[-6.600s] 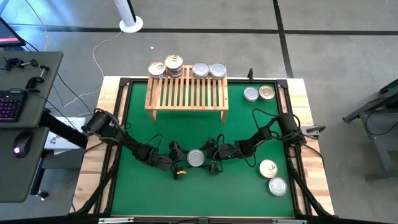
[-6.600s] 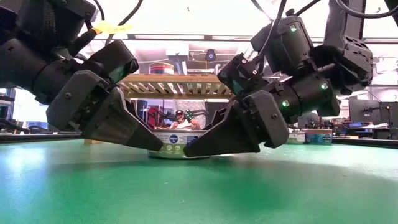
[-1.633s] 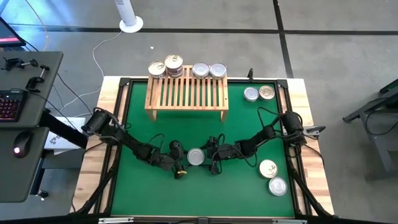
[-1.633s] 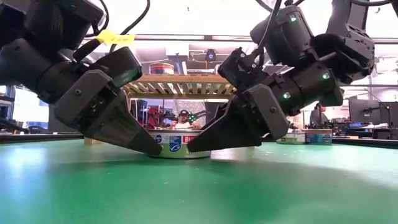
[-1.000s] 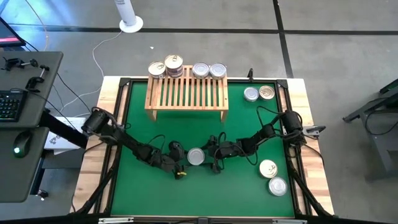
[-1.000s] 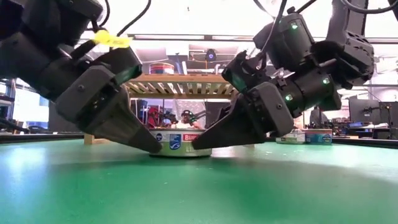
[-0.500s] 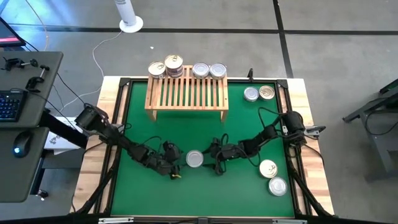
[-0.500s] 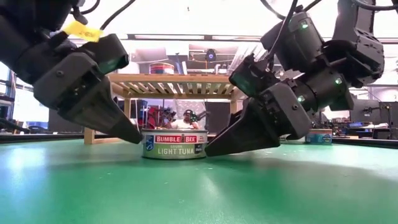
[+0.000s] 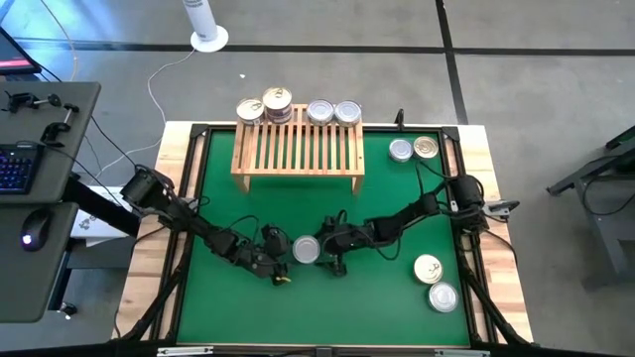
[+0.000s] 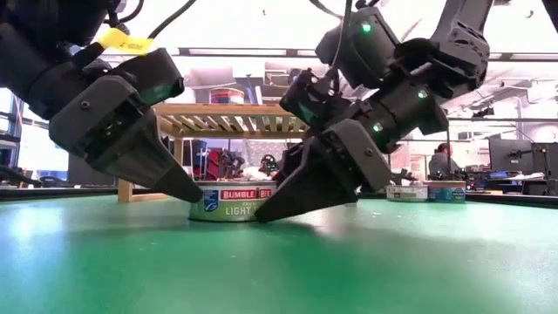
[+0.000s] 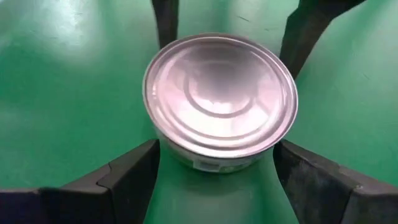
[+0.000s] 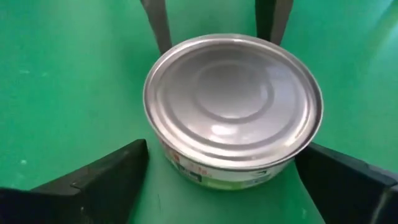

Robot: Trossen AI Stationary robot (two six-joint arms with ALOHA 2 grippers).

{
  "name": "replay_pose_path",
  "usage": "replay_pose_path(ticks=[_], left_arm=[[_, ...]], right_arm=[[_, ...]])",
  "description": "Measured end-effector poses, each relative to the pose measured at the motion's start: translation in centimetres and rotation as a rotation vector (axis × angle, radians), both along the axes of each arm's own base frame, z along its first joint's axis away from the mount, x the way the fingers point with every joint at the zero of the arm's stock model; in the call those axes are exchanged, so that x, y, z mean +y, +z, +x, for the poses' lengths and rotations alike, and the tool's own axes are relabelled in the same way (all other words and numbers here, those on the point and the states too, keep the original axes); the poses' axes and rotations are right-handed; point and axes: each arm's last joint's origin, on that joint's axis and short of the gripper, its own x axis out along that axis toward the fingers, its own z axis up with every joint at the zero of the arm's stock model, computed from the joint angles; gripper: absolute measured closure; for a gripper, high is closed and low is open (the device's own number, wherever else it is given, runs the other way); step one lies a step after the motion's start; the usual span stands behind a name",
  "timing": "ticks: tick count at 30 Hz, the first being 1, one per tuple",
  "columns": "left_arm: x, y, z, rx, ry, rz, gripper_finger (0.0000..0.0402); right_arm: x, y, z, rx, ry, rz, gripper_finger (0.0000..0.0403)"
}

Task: Stack canned seafood by type on shelf
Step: Stack the green white tuna can on top of the right green white tuna can on the shelf

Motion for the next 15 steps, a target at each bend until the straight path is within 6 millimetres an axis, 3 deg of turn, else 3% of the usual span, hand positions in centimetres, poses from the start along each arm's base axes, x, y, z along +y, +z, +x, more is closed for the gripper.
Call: replay_pose_path(ticks=[7, 15], left_arm=[[0.5, -0.3, 0.2, 0.009, 0.007, 0.029, 0.0104], [0.9, -0.8, 0.7, 0.005, -0.003, 0.053, 0.0104]], right_arm=[[-1.1, 0.3, 0.3, -0.080, -0.030, 0.062, 0.0006], [-1.1, -1.3, 0.7, -0.111, -0.031, 0.067, 0.0006]])
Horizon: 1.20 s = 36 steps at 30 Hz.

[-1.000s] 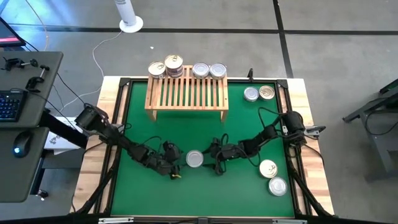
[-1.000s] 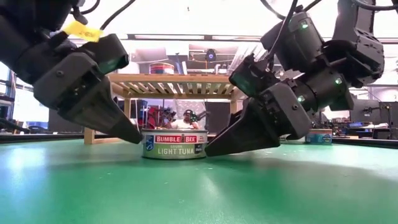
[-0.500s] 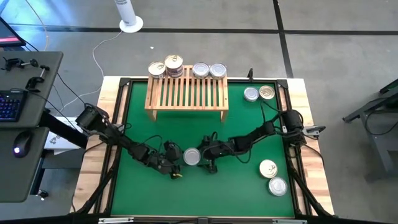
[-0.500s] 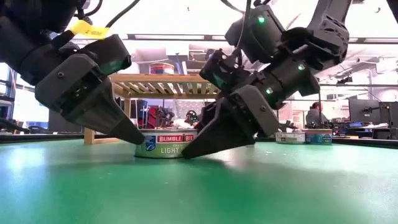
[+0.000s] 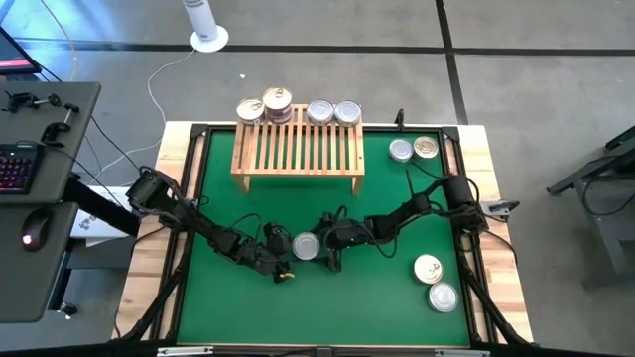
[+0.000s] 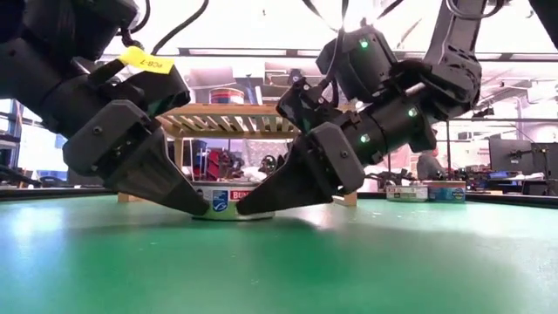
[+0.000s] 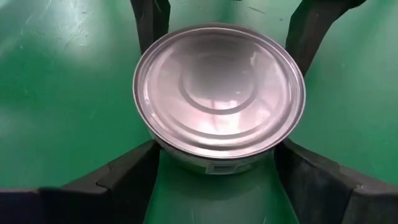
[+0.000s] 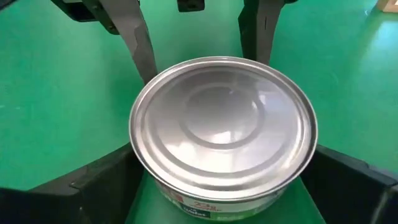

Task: Stack canned seafood by type on shelf
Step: Stack the green white tuna can on top of the right green white tuna can on the shelf

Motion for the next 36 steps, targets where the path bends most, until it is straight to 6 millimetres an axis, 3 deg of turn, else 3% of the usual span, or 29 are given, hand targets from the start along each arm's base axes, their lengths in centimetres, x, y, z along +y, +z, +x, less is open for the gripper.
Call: replay_pose_path(ticks=[15, 27, 36], left_arm=[[-0.1, 0.0, -0.2, 0.007, -0.002, 0.007, 0.0103], [-1.5, 0.7, -2.0, 0.068, 0.023, -0.036, 0.0105], [-1.6, 0.6, -2.3, 0.083, 0.031, -0.040, 0.0105]], right_arm=[[0.2, -1.4, 0.1, -0.071, -0.005, 0.020, 0.0043], [1.1, -2.1, -1.2, -0.043, -0.035, 0.051, 0.0052], [2.4, -0.5, -2.5, 0.002, -0.062, -0.004, 0.0059]])
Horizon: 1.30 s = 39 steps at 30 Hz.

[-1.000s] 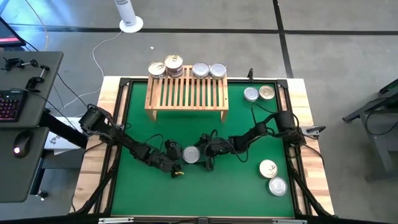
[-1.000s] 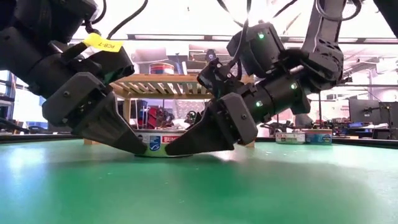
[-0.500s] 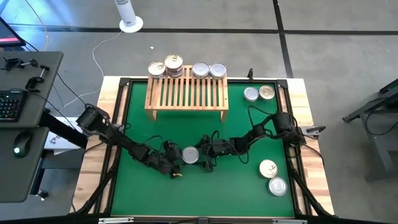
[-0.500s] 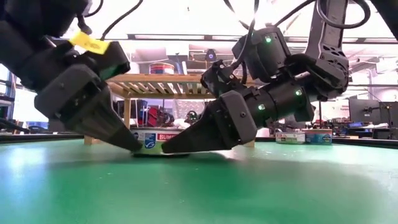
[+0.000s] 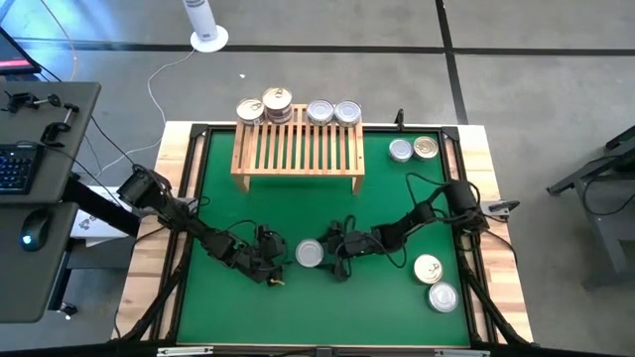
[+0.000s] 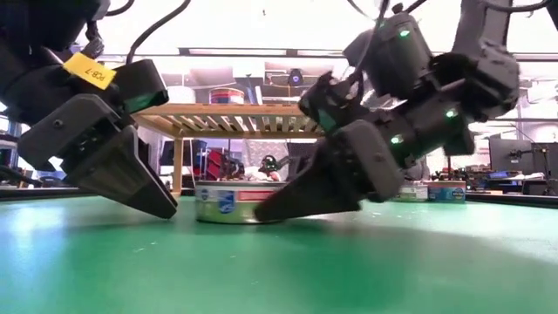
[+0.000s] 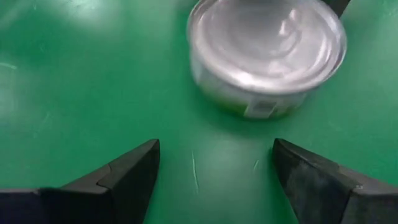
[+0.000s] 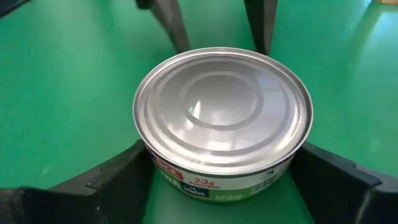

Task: Stack canned seafood by type on shelf
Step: Stack the green white tuna can on top of the right green white tuna can on the shelf

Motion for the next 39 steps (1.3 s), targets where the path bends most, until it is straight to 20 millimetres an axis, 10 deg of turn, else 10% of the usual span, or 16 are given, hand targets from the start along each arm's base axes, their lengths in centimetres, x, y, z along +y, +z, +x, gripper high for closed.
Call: replay_pose_path(ticks=[13, 39], left_arm=[[-0.1, 0.1, 0.1, -0.028, 0.006, 0.000, 0.0104], [-0.5, 1.0, 0.9, -0.126, -0.044, -0.001, 0.0104]], right_arm=[[0.8, 1.9, -5.3, -0.020, -0.085, -0.018, 0.0061], [-1.5, 1.3, -4.9, 0.124, 0.015, 0.144, 0.0009]])
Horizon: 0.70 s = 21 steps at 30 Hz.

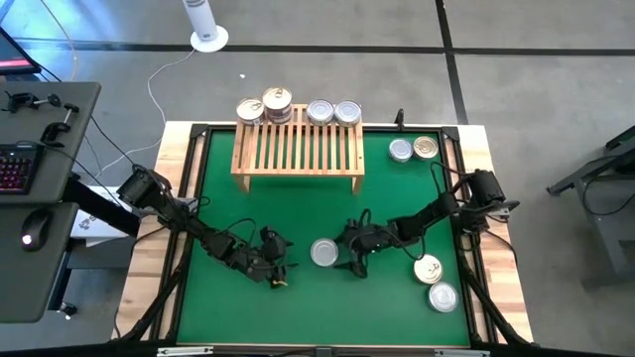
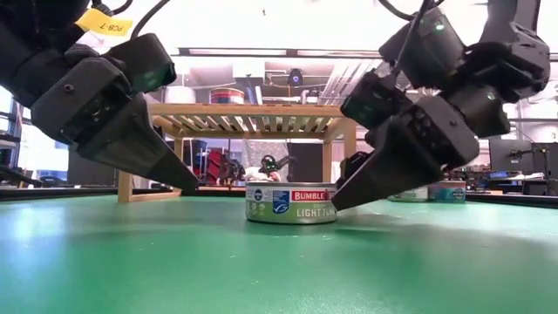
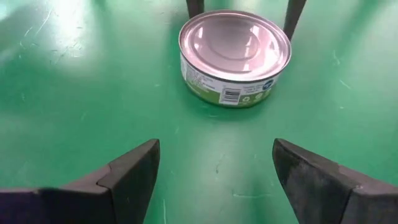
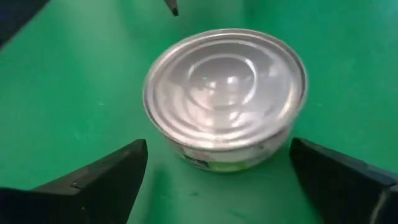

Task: Stack canned seafood by type on shelf
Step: Stack the green white tuna can on top of the right green white tuna can on the shelf

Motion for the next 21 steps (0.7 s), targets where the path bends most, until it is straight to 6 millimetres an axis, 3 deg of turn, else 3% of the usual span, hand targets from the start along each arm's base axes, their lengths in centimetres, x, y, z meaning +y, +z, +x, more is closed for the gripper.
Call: replay_pose_path(ticks=[8, 15, 21], left_arm=[[0.0, 0.0, 0.0, -0.004, 0.001, 0.003, 0.0104], [0.1, -0.5, 0.5, -0.019, -0.009, 0.009, 0.0104], [0.8, -1.2, 1.3, -0.027, 0.000, 0.029, 0.0110]], right_arm=[[0.4, -0.6, -1.4, -0.152, -0.083, -0.163, 0.0004], [0.7, -2.0, 0.4, -0.183, -0.035, -0.140, 0.0004], [1.0, -1.4, 1.6, -0.269, -0.023, -0.152, 0.0004]])
